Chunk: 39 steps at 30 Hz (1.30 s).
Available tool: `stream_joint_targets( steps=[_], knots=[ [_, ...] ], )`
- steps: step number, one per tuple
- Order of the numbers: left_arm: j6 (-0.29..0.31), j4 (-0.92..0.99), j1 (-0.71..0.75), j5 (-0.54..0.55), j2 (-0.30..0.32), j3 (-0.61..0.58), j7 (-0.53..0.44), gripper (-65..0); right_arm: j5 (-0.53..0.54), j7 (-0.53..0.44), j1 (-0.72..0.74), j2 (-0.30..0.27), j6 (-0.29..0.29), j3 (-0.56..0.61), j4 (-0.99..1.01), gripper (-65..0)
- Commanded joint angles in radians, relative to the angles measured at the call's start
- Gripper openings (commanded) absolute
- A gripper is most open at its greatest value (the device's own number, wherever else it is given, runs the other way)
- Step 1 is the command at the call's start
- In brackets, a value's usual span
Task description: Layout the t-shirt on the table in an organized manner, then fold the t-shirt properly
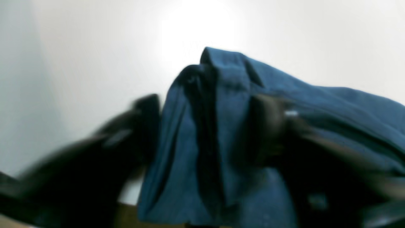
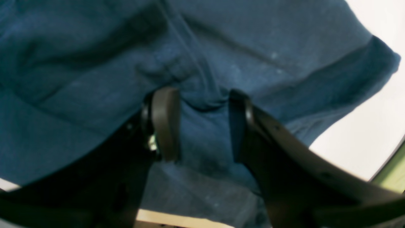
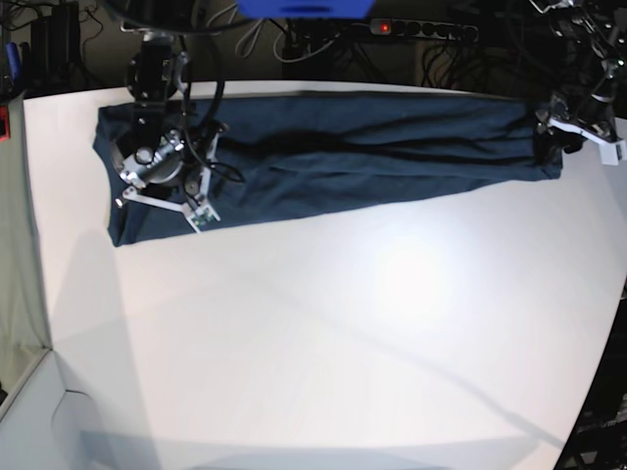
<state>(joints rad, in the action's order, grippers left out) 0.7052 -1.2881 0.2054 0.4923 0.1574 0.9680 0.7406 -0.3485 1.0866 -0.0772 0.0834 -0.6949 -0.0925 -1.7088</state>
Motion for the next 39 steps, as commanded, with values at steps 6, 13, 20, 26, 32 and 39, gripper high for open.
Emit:
stream_joint_targets(
  steps=[6,13,20,26,32,39],
  knots=[
    [-0.007,0.044,-0.004,-0.05,-0.002,-0.057,0.079,-58.8,0.01,0.004,0.001,0.006,-0.003,0.003,0.003,-38.1],
    [-0.007,-0.043,-0.001,-0.043,-0.011,-0.073,0.079,-64.9,0.01,0.004,0.001,0.005,-0.003,0.004,0.003,-38.1],
    [-0.007,-0.342,0.006,-0.045,-0.066,-0.074,0.089,-65.0,0.01,0.004,0.007,0.006,-0.003,0.004,0.003,-38.1],
    [-0.007,-0.543,0.021,-0.051,-0.18,-0.09,0.09,-65.0,0.009,0.01,0.023,0.006,-0.003,0.004,0.003,-38.1],
    [-0.007,-0.575,0.041,-0.16,-0.272,-0.3,0.078,-65.0,0.007,0.01,0.024,0.022,-0.003,0.004,0.003,-38.1],
    [-0.007,-0.572,0.033,-0.407,-0.314,-0.559,0.078,-65.0,0.006,0.011,0.037,0.037,-0.003,0.006,0.005,-38.1]
  ],
)
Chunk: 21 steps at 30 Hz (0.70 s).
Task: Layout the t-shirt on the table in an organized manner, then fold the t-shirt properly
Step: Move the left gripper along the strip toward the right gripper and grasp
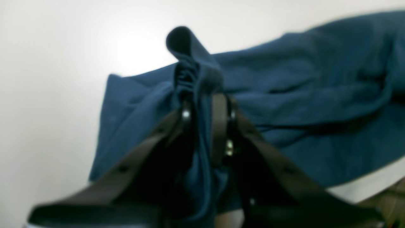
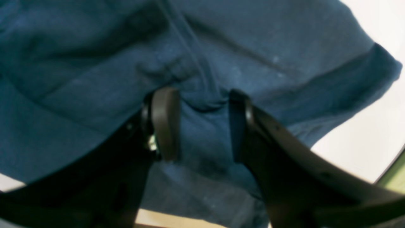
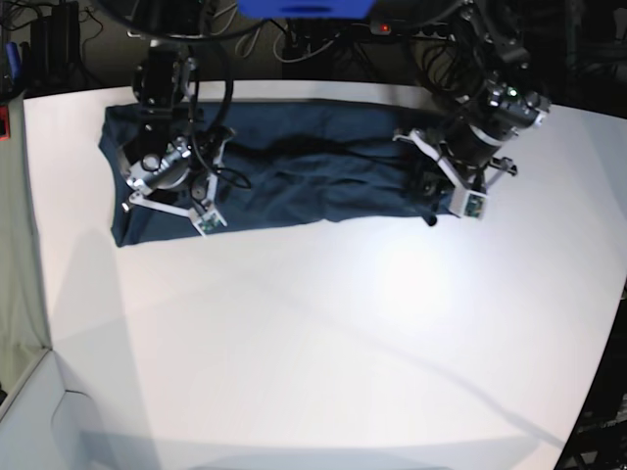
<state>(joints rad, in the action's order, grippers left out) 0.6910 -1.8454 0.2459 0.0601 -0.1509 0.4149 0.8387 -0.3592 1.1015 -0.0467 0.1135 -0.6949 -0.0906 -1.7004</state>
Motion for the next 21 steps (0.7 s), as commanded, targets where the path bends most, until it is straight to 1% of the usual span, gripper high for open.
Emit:
stream_joint_targets(
  steps=[1,4,7,10,14,16,18,21],
  knots=[
    [0.007,-0.012,-0.003,0.01,-0.006,-0.047,-0.02,-65.0,0.016,-0.004,0.008,0.007,-0.003,0.004,-0.003,-38.1],
    [0.007,-0.01,0.0,-0.015,-0.006,-0.146,-0.022,-65.0,0.016,-0.004,0.008,0.007,-0.003,0.004,-0.003,-38.1],
    [0.005,-0.015,-0.007,-0.013,-0.006,-0.202,-0.022,-65.0,0.016,-0.004,0.008,0.007,-0.003,0.004,-0.003,-38.1],
    [-0.089,-0.02,-0.024,-0.012,-0.006,-0.262,-0.034,-65.0,0.016,-0.004,0.008,0.007,-0.003,0.004,-0.003,-38.1],
    [-0.189,-0.007,-0.018,-0.021,-0.006,-0.354,-0.138,-65.0,0.016,-0.004,0.006,0.007,-0.003,0.004,-0.003,-38.1],
    [-0.233,0.002,-0.018,-0.021,-0.006,-0.403,-0.174,-65.0,0.016,-0.004,0.006,0.007,-0.003,0.004,-0.003,-38.1],
    [-0.279,0.028,-0.018,-0.021,0.015,-0.471,-0.201,-65.0,0.016,-0.004,0.006,0.007,-0.003,0.004,-0.003,-38.1],
    [-0.367,0.048,-0.018,-0.021,0.072,-0.563,-0.229,-65.0,0.016,-0.004,0.006,0.007,-0.003,0.004,-0.003,-38.1]
  ],
)
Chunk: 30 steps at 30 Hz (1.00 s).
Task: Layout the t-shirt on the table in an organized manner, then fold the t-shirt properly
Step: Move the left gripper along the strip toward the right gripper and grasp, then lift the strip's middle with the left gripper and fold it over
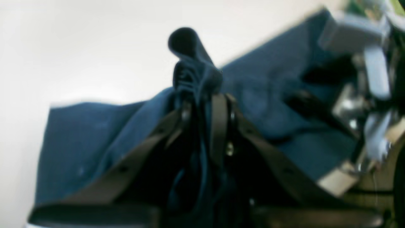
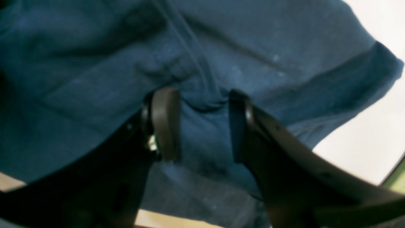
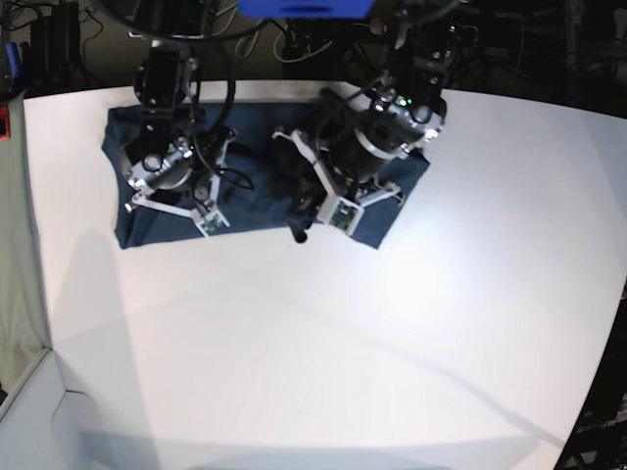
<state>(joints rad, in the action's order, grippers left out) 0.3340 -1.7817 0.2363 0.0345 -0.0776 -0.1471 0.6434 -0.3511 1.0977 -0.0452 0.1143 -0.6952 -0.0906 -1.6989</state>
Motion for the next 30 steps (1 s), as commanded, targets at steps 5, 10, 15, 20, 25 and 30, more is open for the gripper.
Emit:
stream_joint_targets(
  steps=[5,10,15,20,25,30],
  knots=[
    [-0.144,-0.016,-0.008,0.006,0.063,-0.098,-0.047,-65.0,0.008,0.0,0.006,0.006,-0.003,0.004,-0.005,-38.1],
    [-0.255,-0.023,-0.008,0.006,0.097,-0.102,-0.04,-65.0,0.008,0.0,0.008,0.005,-0.003,0.004,-0.005,-38.1],
    [-0.33,-0.027,-0.007,0.014,0.149,-0.099,-0.038,-65.0,0.008,-0.003,0.008,0.003,-0.003,0.005,-0.005,-38.1],
    [-0.361,-0.05,0.007,0.014,0.177,-0.056,-0.044,-65.0,0.008,-0.004,0.008,0.0,-0.003,0.005,-0.005,-38.1],
    [-0.359,-0.079,0.005,0.011,0.174,-0.024,-0.038,-65.0,0.011,-0.006,0.02,-0.001,-0.003,0.005,-0.005,-38.1],
    [-0.359,-0.126,0.015,0.006,0.18,-0.021,-0.038,-65.0,0.011,-0.004,0.02,-0.001,-0.003,0.005,-0.005,-38.1]
  ],
)
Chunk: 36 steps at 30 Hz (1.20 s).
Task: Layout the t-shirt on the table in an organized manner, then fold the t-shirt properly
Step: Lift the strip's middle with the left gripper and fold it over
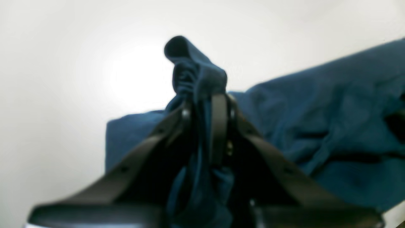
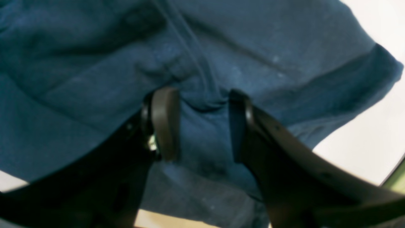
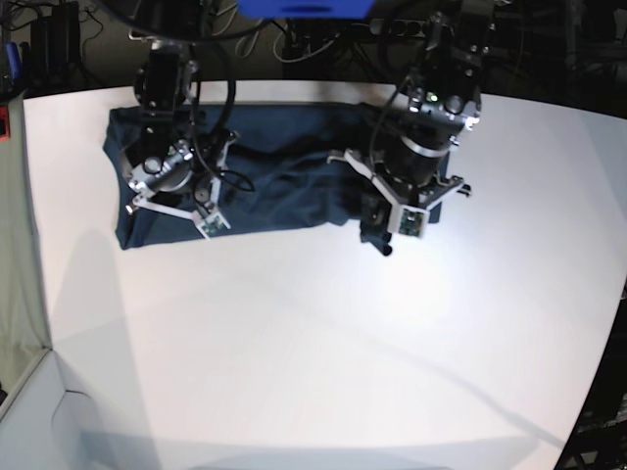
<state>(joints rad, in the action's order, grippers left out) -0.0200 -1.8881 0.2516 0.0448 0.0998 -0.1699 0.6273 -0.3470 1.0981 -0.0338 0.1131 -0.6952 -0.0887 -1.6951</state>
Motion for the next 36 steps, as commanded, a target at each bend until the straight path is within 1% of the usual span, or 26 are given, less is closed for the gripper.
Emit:
stream_joint_targets(
  steps=[1,5,8,15,22,26,29,31,36],
  knots=[
    [-0.005,-0.028,0.001,-0.004,0.002,0.01,-0.022,-65.0,0.007,-0.006,0.008,0.0,-0.003,0.004,-0.009,-38.1],
    [-0.005,-0.047,0.005,-0.004,0.001,0.054,-0.022,-65.0,0.007,-0.006,0.008,0.0,-0.003,0.004,-0.009,-38.1],
    [-0.001,-0.049,0.001,0.004,0.001,0.042,-0.022,-65.0,0.007,-0.008,0.01,0.0,-0.003,0.004,-0.009,-38.1],
    [-0.005,-0.029,-0.045,-0.006,-0.004,-0.104,-0.022,-65.0,0.009,-0.008,0.015,0.0,-0.003,0.004,-0.009,-38.1],
    [-0.005,0.043,-0.082,-0.006,-0.005,-0.214,-0.022,-65.0,0.009,-0.006,0.022,0.0,-0.003,0.004,0.003,-38.1],
    [-0.005,0.077,-0.084,-0.006,-0.005,-0.251,-0.025,-65.0,0.009,-0.006,0.022,0.0,-0.003,0.004,0.003,-38.1],
    [-0.005,0.077,-0.084,-0.006,-0.005,-0.254,-0.024,-64.4,0.009,-0.006,0.022,0.0,-0.003,0.004,0.003,-38.1],
    [-0.005,0.077,-0.084,-0.006,-0.005,-0.254,-0.022,-60.4,0.009,-0.006,0.024,0.0,-0.003,0.004,0.003,-38.1],
    [-0.004,0.068,-0.076,-0.003,-0.004,-0.254,-0.033,-41.4,0.009,-0.006,0.024,0.0,-0.003,0.004,0.003,-38.1]
  ],
)
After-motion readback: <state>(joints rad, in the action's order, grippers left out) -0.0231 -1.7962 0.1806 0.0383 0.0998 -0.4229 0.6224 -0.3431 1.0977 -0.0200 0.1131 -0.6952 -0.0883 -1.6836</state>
